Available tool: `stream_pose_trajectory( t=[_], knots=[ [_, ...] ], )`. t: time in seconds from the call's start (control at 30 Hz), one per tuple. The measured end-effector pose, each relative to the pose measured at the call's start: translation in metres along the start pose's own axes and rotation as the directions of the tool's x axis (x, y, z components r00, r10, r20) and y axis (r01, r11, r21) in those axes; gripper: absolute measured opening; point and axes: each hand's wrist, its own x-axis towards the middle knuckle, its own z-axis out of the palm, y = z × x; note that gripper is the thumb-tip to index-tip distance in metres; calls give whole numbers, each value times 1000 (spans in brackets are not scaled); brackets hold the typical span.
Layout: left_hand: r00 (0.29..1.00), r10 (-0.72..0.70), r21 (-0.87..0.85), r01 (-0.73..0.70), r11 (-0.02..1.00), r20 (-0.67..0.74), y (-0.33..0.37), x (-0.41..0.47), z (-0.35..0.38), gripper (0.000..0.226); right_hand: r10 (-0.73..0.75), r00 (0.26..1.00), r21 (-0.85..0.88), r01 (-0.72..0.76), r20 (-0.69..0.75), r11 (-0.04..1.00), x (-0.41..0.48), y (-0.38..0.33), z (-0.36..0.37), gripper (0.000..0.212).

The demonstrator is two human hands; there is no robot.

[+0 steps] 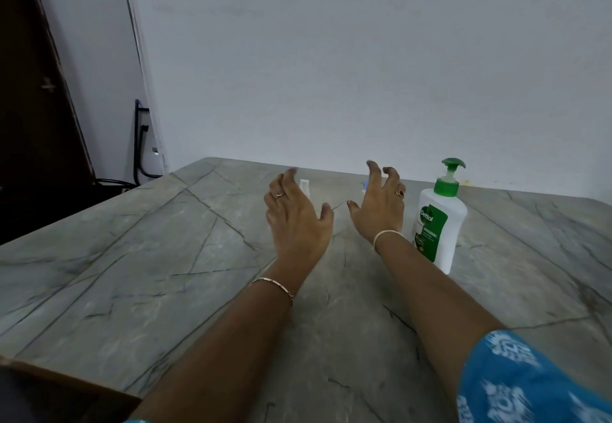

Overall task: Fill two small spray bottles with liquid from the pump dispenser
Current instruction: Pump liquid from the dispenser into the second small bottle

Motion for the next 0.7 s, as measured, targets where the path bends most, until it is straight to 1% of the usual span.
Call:
stream_pose_trajectory(
  t=[0.1, 0.2, 0.33, 0.5, 0.6, 0.7],
  knots=[
    [997, 76, -41, -76, 996, 2, 5, -3, 3, 67, 62, 994, 100, -71, 94, 992, 8, 8, 12, 89],
    [992, 124, -63, -122, 990, 18, 9, -4, 6, 62, 80, 989, 153, -100, 128, 983, 12, 13, 18, 87],
    [988, 149, -66, -146, 987, 49, 8, -5, 10, 56, 65, 991, 179, -86, 120, 980, 16, 13, 22, 85],
    [988, 141, -80, -136, 987, 65, 8, -6, 11, 52, 57, 992, 172, -77, 116, 982, 14, 12, 23, 79],
    [986, 139, -119, -127, 985, 95, 5, -6, 11, 51, 39, 992, 182, -60, 119, 981, 12, 14, 20, 80],
    [976, 166, -180, -139, 974, 143, -2, -5, 11, 47, 16, 991, 187, -41, 130, 982, 9, 15, 13, 82]
  ],
)
